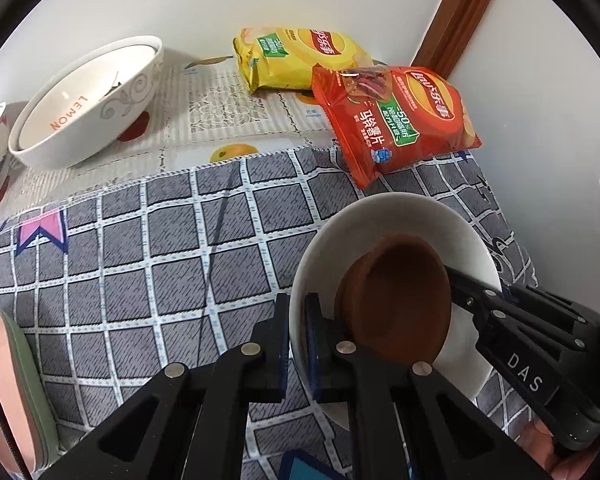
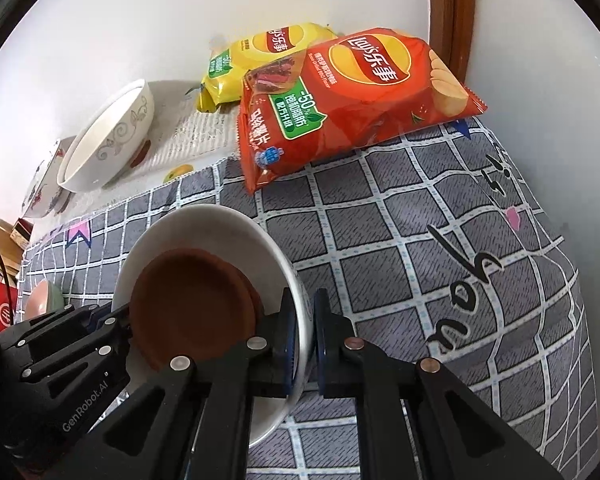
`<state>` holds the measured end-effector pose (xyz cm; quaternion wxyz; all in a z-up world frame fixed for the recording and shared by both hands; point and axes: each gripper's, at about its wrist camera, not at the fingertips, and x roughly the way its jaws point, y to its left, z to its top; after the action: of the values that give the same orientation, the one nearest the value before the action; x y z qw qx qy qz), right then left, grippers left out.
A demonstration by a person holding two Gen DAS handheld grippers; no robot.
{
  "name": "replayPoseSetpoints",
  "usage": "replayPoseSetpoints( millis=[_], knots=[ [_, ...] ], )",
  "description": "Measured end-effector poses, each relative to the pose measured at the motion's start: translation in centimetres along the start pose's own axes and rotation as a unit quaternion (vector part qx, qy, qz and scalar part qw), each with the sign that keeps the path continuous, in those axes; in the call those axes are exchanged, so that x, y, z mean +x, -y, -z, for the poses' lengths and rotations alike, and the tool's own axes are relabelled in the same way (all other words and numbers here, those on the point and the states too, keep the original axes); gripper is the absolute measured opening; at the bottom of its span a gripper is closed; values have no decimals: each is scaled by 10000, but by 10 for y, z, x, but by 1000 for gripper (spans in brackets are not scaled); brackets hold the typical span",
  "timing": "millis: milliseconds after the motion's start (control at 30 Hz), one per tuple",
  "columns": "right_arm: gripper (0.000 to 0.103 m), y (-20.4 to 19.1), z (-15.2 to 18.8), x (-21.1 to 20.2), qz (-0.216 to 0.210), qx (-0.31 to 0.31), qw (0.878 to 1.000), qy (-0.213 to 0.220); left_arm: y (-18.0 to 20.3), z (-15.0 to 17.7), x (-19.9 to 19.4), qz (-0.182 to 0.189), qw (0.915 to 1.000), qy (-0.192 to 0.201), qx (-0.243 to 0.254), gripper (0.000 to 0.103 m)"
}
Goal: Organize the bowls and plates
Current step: 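Lift the white bowl with the left gripper and carry it toward the pink plate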
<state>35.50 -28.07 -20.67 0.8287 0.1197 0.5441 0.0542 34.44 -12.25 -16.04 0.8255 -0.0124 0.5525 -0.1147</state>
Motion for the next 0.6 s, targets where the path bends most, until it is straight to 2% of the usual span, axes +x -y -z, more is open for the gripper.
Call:
replayPoseSetpoints(
  millis=[167,600],
  knots=[
    [8,-8,8,-12,-39,61,10000,58,-6,6,-14,95,9999,-12,-93,7],
    [9,-39,32,-46,-130,-47,9997,190,-20,31,-60,20,9998,147,-141,7]
  ],
)
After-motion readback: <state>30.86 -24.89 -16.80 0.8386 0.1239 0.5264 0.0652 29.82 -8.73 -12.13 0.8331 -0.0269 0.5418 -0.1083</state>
